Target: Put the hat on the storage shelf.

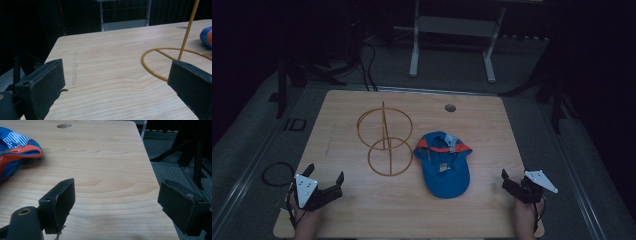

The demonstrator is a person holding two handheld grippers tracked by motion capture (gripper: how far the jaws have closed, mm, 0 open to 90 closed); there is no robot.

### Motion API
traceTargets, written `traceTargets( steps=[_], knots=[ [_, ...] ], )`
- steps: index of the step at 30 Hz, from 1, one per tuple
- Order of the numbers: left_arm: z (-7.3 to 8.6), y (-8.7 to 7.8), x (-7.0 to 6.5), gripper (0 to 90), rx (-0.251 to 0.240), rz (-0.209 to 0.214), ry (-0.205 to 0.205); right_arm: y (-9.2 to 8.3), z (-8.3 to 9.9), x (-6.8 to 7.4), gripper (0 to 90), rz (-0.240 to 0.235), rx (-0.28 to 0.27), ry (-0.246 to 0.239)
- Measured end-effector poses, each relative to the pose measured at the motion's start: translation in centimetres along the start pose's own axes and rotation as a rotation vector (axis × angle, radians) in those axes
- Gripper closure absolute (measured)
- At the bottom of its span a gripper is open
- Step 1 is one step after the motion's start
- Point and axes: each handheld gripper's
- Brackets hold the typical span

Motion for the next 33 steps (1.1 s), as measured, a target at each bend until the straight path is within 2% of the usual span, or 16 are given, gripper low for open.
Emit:
traceTargets(
  steps=[10,11,12,13,15,17,19,21,24,26,27,28,29,33],
  knots=[
    [0.0,0.2,-0.1,1.6,0.011,0.01,-0.003,0.1,-0.1,-0.3,14.3,-0.05,0.014,0.019],
    [0.0,0.2,-0.1,1.6,0.013,0.012,0.0,0.2,-0.1,-0.2,14.3,-0.06,0.017,0.02],
    [-0.1,0.2,-0.2,1.5,0.01,0.017,-0.001,0.3,-0.1,-0.2,14.3,-0.096,0.023,0.028],
    [-0.1,0.2,-0.2,1.6,0.01,0.017,-0.001,0.3,-0.3,-0.1,14.3,-0.109,0.033,0.027],
    [-0.1,0.2,-0.2,1.6,0.01,0.017,0.001,0.3,-0.8,0.1,14.3,-0.124,0.034,0.009],
    [-0.1,0.1,-0.3,1.6,0.01,0.019,-0.002,0.2,-1.2,0.1,14.3,-0.128,0.029,0.012],
    [-0.1,0.1,-0.3,1.5,0.009,0.026,-0.008,0.3,-2.3,0.0,13.9,-0.164,0.043,0.03],
    [-0.1,0.2,-0.3,1.5,0.011,0.031,-0.012,0.5,-3.0,0.2,13.7,-0.152,0.055,0.008],
    [-0.2,0.2,-0.3,1.5,0.005,0.066,-0.04,0.8,-4.1,0.6,13.6,-0.185,0.073,-0.019],
    [-0.3,0.1,-0.4,1.5,0.001,0.078,-0.051,0.9,-4.4,0.7,13.6,-0.191,0.069,-0.024],
    [-0.3,0.1,-0.4,1.6,-0.003,0.089,-0.052,1.1,-5.2,1.0,13.6,-0.218,0.067,-0.024],
    [-0.3,0.1,-0.5,1.6,0.003,0.093,-0.041,1.1,-5.2,1.0,13.6,-0.218,0.067,-0.024],
    [-0.3,0.1,-0.6,1.6,0.011,0.085,-0.018,1.4,-5.9,1.5,13.5,-0.221,0.074,-0.054],
    [-0.3,0.1,-0.6,1.6,0.014,0.091,-0.028,2.0,-6.8,2.0,13.5,-0.245,0.085,-0.077]
  ],
)
Point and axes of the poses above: each handheld gripper's, and its own axes: y roughly forward along the jaws, z roughly out of its underside, x roughly to its left, and after that the axes turned 4 degrees about -z, right-handed
